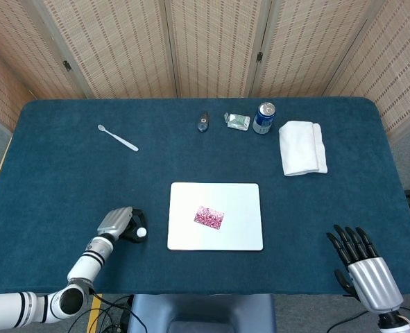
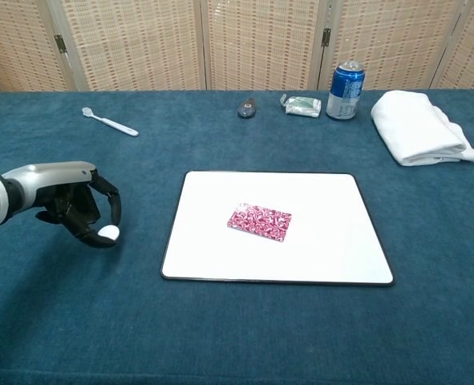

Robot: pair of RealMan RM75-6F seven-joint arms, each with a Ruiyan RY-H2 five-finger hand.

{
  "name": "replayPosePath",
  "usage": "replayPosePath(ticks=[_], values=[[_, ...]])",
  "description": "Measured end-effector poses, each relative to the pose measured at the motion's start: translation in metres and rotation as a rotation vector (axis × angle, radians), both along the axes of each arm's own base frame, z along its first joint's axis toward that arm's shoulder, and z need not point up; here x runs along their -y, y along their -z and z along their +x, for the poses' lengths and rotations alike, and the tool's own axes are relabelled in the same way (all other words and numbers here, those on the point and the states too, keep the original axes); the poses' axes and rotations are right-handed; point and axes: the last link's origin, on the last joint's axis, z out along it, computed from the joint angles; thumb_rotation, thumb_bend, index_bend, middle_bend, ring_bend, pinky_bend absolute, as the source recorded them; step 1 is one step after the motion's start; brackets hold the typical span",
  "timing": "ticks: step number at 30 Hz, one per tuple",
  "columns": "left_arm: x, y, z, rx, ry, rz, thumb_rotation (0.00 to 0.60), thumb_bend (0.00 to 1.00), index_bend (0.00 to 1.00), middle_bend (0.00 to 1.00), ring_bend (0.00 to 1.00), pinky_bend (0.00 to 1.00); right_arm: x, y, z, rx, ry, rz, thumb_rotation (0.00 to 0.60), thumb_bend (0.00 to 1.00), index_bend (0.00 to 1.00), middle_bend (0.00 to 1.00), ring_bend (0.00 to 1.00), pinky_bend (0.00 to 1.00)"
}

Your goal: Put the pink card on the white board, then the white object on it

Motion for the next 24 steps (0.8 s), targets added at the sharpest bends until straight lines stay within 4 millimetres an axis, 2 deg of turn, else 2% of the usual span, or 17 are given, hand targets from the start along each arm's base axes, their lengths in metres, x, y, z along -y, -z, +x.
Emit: replayPosePath(ticks=[4, 10, 17, 24], values=[[0.002, -0.001, 0.021, -0.007, 0.04, 0.002, 0.6, 0.29, 0.57, 1.0, 1.0, 1.0, -0.001, -0.001, 0.0, 0.008, -0.007, 0.009, 0.6, 0.3, 0.0, 0.0, 0.0, 0.0], [-0.001, 0.005, 0.066, -0.015, 0.108, -0.007, 0.6, 0.29, 0.57, 1.0, 1.0, 1.0, -0.001, -0.006, 0.0, 0.028, -0.01, 0.014, 0.6, 0.3, 0.0, 0.0, 0.0, 0.0], [-0.009, 0.027, 0.122, -0.006, 0.16, -0.061, 0.6, 0.29, 0.57, 1.0, 1.0, 1.0, 0.001, -0.016, -0.002, 0.061, -0.004, -0.004, 0.6, 0.3, 0.0, 0.0, 0.0, 0.0], [-0.028, 0.054, 0.154, -0.022, 0.199, -0.105, 0.6, 0.29, 0.57, 1.0, 1.0, 1.0, 0.005, -0.026, -0.006, 0.089, 0.021, -0.033, 0.6, 0.3, 0.0, 0.0, 0.0, 0.0]])
